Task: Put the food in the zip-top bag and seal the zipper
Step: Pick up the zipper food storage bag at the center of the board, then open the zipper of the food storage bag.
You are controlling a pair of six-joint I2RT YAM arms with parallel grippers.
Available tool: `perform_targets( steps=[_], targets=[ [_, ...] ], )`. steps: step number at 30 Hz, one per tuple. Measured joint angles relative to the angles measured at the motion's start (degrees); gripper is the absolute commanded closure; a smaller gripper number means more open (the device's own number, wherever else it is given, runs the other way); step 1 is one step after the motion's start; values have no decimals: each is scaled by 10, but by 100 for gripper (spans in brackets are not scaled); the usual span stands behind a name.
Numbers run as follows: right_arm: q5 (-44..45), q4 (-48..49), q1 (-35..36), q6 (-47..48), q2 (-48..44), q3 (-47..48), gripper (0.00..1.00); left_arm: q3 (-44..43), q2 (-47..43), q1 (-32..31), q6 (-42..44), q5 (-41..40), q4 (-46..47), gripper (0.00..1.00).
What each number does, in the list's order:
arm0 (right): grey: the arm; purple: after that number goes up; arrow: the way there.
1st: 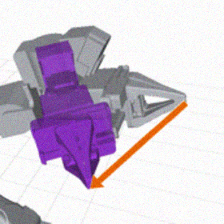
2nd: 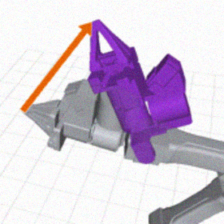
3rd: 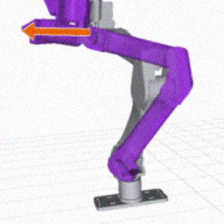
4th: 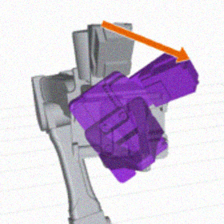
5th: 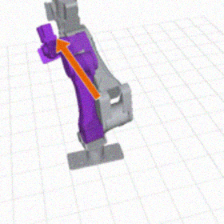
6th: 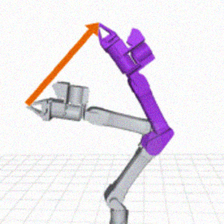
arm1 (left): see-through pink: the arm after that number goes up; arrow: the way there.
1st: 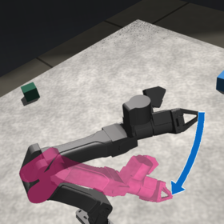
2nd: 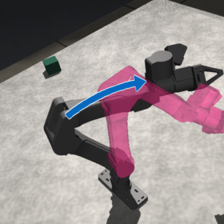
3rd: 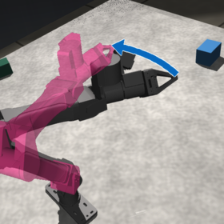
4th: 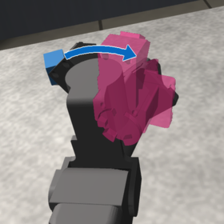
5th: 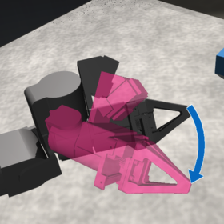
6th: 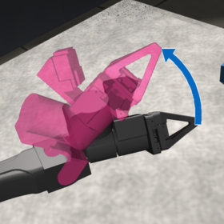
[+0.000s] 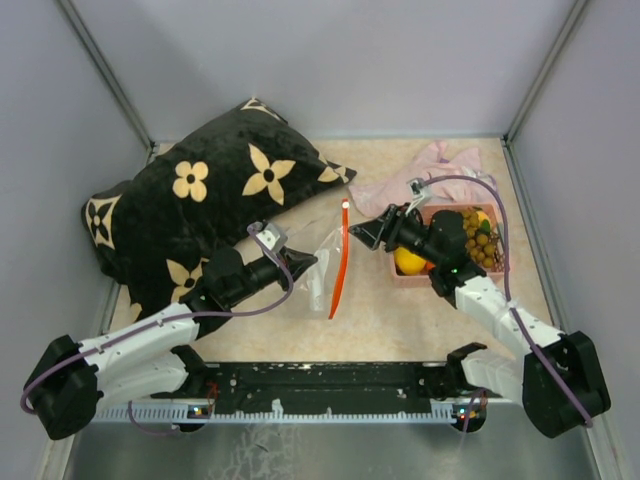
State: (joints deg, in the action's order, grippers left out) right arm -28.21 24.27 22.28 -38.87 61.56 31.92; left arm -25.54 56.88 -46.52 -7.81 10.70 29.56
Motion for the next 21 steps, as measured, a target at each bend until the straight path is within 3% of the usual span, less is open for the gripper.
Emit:
perform_targets(
  steps=[21],
  targets=[
    [-13, 33, 15, -23, 37, 0, 48, 1, 3, 0, 2, 35, 7, 100]
  ],
)
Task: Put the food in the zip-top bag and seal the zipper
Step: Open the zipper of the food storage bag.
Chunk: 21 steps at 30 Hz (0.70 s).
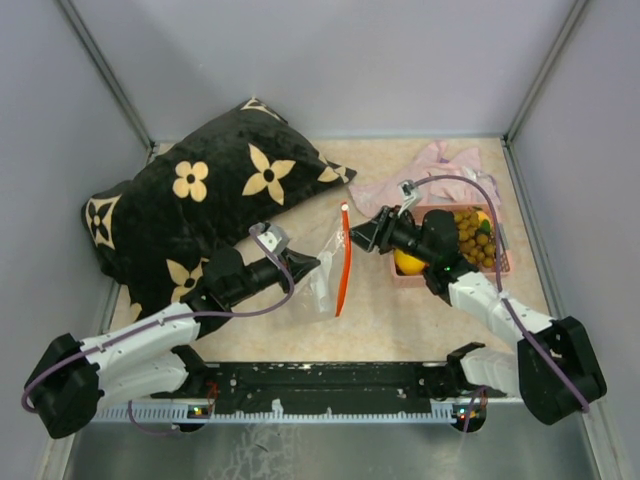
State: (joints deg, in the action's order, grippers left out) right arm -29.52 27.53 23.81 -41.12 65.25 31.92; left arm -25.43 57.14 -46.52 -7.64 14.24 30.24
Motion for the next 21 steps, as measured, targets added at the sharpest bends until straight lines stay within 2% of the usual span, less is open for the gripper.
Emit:
perform_targets(
  steps=[9, 12, 18, 21],
  targets=[
    [-34, -40, 18, 17, 7, 0, 48, 0, 17, 0, 4, -1, 7, 100],
    [-40, -61, 20, 27, 7, 0, 52, 0, 17, 0, 4, -1, 10, 100],
    [-47, -83, 25, 40, 7, 0, 75, 0, 31, 0, 0, -2, 28, 97],
    [-38, -100, 28, 49, 3, 0, 96, 0, 37, 0, -5, -17, 30, 87]
  ],
)
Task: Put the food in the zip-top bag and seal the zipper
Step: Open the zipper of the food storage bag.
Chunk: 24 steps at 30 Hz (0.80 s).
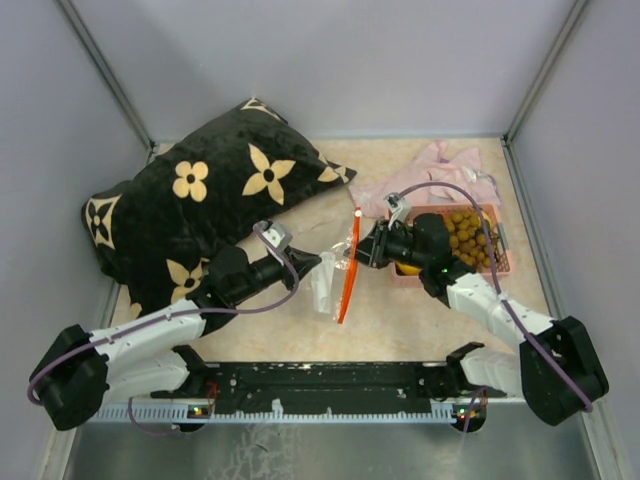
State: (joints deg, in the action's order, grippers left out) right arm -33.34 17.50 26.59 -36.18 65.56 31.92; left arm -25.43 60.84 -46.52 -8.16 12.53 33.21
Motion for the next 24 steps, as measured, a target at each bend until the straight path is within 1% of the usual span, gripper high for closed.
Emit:
perform_targets(
  steps=[1, 3, 8, 11, 19, 22, 24],
  targets=[
    [7, -10, 0, 4, -3, 0, 100, 0, 0, 0, -2, -10, -1, 83],
    [24, -32, 1, 12, -13, 0, 100, 0, 0, 0, -8, -30, -5, 71],
    [67, -80, 9, 23, -43, 7, 100, -12, -2, 0, -17, -61, -45, 55],
    [100, -104, 24, 33, -51, 27, 100, -39, -5, 0, -29, -80, -93, 51],
    [197, -165, 76, 53, -51, 90, 100, -157, -11, -4, -98, -107, -227, 43],
    [232, -187, 92, 57, -46, 114, 100, -184, -11, -19, -133, -111, -256, 40],
    [250, -194, 102, 58, -40, 125, 100, -191, -10, -33, -154, -115, -267, 36]
  ],
)
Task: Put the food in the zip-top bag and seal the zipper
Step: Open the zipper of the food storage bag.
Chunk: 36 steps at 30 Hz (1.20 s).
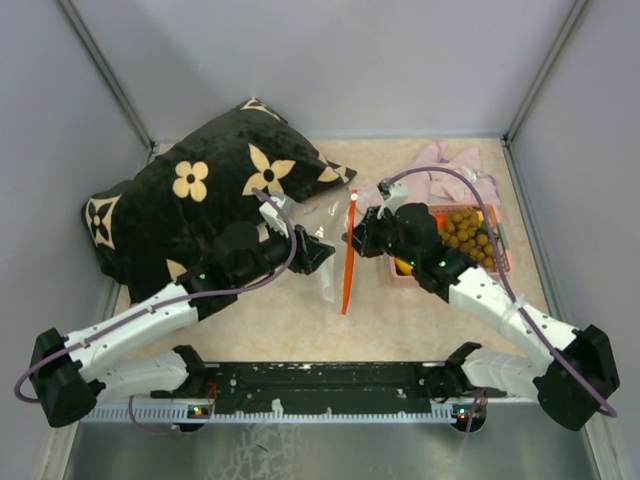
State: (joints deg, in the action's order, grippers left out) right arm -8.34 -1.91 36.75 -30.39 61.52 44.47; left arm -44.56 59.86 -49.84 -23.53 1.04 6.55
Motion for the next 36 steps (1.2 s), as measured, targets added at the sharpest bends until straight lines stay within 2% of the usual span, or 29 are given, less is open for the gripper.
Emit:
perform_targets(
  steps=[9, 13, 17, 25, 36],
  targets=[
    [36, -21, 31, -2, 28, 27, 100, -31, 68, -72, -17, -71, -30, 21],
    [39, -24, 40, -6, 31, 28, 100, -53, 103, -90, -4, -112, -50, 18],
    [40, -23, 41, -12, 34, 29, 100, -73, 129, -93, 7, -149, -70, 19],
    [40, -24, 45, -13, 35, 29, 100, -91, 145, -96, 28, -226, -112, 26],
    [42, -24, 45, -12, 35, 29, 100, -85, 97, -97, 45, -268, -129, 30]
  ],
)
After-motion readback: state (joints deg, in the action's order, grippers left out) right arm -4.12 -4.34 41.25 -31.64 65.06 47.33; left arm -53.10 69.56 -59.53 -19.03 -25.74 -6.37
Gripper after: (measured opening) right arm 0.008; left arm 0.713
